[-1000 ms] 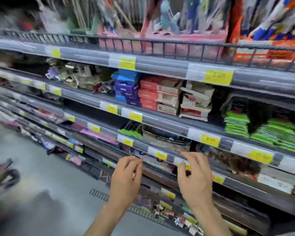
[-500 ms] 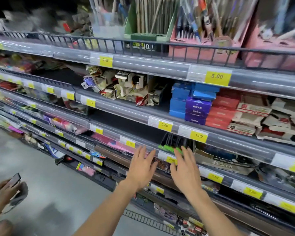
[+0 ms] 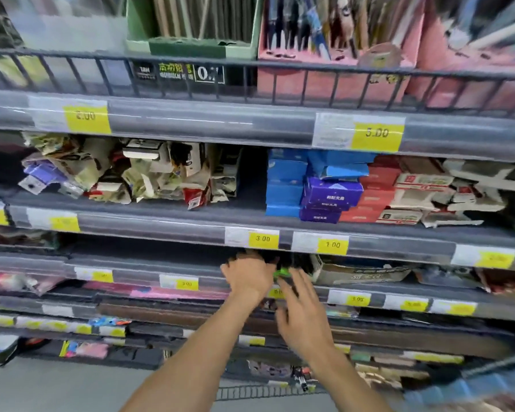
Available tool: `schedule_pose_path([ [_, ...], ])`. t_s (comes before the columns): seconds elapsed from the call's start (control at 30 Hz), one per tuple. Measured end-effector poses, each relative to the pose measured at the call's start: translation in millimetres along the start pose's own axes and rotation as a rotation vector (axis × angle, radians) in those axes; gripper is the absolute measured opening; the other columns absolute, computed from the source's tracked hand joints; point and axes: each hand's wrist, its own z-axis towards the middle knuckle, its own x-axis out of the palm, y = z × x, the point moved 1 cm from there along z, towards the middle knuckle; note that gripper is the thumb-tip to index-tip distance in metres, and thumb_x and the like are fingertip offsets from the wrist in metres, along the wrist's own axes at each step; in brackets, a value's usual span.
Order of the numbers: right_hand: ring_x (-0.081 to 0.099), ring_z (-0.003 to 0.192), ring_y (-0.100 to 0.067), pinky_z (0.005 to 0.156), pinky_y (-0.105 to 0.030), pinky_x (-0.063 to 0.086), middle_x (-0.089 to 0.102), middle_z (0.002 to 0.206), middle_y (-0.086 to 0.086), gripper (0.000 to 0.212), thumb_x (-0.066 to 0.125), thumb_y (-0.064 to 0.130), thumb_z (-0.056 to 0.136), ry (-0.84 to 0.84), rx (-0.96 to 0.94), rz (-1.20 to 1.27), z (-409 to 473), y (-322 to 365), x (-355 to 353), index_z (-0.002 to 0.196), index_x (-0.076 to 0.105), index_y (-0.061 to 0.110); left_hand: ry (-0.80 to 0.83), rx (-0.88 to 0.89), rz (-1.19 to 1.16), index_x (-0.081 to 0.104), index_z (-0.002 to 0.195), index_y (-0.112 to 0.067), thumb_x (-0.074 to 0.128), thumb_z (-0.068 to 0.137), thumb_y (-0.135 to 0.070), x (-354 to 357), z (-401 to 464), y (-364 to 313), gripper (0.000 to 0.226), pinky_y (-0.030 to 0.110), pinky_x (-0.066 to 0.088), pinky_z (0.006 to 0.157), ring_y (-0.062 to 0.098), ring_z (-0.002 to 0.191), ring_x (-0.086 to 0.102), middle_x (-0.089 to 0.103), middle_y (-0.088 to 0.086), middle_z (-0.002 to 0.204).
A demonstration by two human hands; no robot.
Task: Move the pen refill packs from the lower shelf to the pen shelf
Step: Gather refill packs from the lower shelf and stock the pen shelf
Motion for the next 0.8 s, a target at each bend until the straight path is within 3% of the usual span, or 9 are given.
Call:
schedule_pose_path([
  [0.13, 0.039, 0.147, -0.036, 0.108, -0.048, 0.049, 0.035, 0.161, -0.017, 0.049, 0.067, 0.011, 0.092, -0.091, 0.154, 0.036, -3, 10, -8, 0.14, 0.058, 0.007, 0.182, -0.049, -0.096, 0.071, 0.126, -0.02, 0.058, 0.093, -0.067, 3, 13, -5, 0.059, 0.038, 0.041, 0.108, 0.033, 0.131, 0.059, 0.067, 0.01, 0.138],
  [0.27, 0.039, 0.146, -0.031, 0.104, -0.044, 0.052, 0.036, 0.16, -0.013, 0.045, 0.066, 0.01, 0.091, -0.224, 0.237, 0.047, -15, 17, -16, 0.136, 0.06, 0.008, 0.299, -0.005, -0.241, 0.076, 0.12, -0.016, 0.063, 0.094, -0.056, 5, 23, -12, 0.05, 0.028, 0.05, 0.094, 0.029, 0.124, 0.067, 0.071, 0.009, 0.134],
  [0.4, 0.036, 0.145, -0.024, 0.11, -0.037, 0.044, 0.034, 0.16, -0.005, 0.045, 0.063, 0.01, 0.093, -0.311, 0.317, 0.064, -33, 23, -23, 0.137, 0.058, 0.015, 0.328, -0.093, -0.5, 0.067, 0.135, -0.009, 0.071, 0.093, -0.052, 2, 25, -8, 0.06, 0.033, 0.049, 0.106, 0.032, 0.131, 0.062, 0.065, 0.013, 0.144],
  [0.5, 0.037, 0.144, -0.019, 0.111, -0.032, 0.04, 0.035, 0.158, 0.0, 0.043, 0.062, 0.013, 0.094, -0.331, 0.37, 0.121, -43, 31, -26, 0.137, 0.058, 0.019, 0.269, -0.116, -0.801, 0.065, 0.136, -0.008, 0.079, 0.091, -0.035, -2, 23, 8, 0.055, 0.028, 0.048, 0.103, 0.032, 0.127, 0.065, 0.069, 0.011, 0.139],
  [0.6, 0.04, 0.134, -0.001, 0.107, -0.024, 0.04, 0.045, 0.147, 0.008, 0.041, 0.059, 0.016, 0.097, -0.353, 0.383, 0.205, -41, 37, -30, 0.137, 0.058, 0.021, 0.286, -0.186, -1.046, 0.057, 0.137, 0.0, 0.08, 0.089, -0.025, -7, 14, 30, 0.059, 0.042, 0.056, 0.099, 0.035, 0.115, 0.067, 0.07, 0.015, 0.125],
  [0.67, 0.05, 0.123, 0.0, 0.105, -0.03, 0.047, 0.055, 0.133, 0.011, 0.038, 0.057, 0.017, 0.099, -0.345, 0.432, 0.345, -35, 44, -32, 0.137, 0.059, 0.019, 0.329, -0.196, -1.1, 0.046, 0.145, 0.005, 0.077, 0.092, -0.025, -9, 2, 44, 0.069, 0.05, 0.056, 0.1, 0.04, 0.119, 0.064, 0.063, 0.02, 0.132],
  [0.73, 0.059, 0.113, -0.001, 0.1, -0.031, 0.051, 0.063, 0.122, 0.011, 0.037, 0.054, 0.022, 0.103, -0.296, 0.554, 0.594, -26, 54, -31, 0.14, 0.057, 0.017, 0.345, -0.17, -1.151, 0.033, 0.157, 0.0, 0.075, 0.093, -0.022, -13, -16, 58, 0.079, 0.05, 0.055, 0.1, 0.037, 0.12, 0.062, 0.056, 0.02, 0.146],
  [0.8, 0.06, 0.119, -0.006, 0.103, -0.031, 0.051, 0.063, 0.129, 0.006, 0.041, 0.051, 0.028, 0.106, -0.218, 0.702, 0.932, -19, 68, -27, 0.146, 0.051, 0.017, 0.345, -0.121, -1.155, 0.049, 0.148, -0.006, 0.073, 0.095, -0.018, -16, -37, 71, 0.059, 0.041, 0.055, 0.088, 0.027, 0.109, 0.064, 0.063, 0.014, 0.142],
])
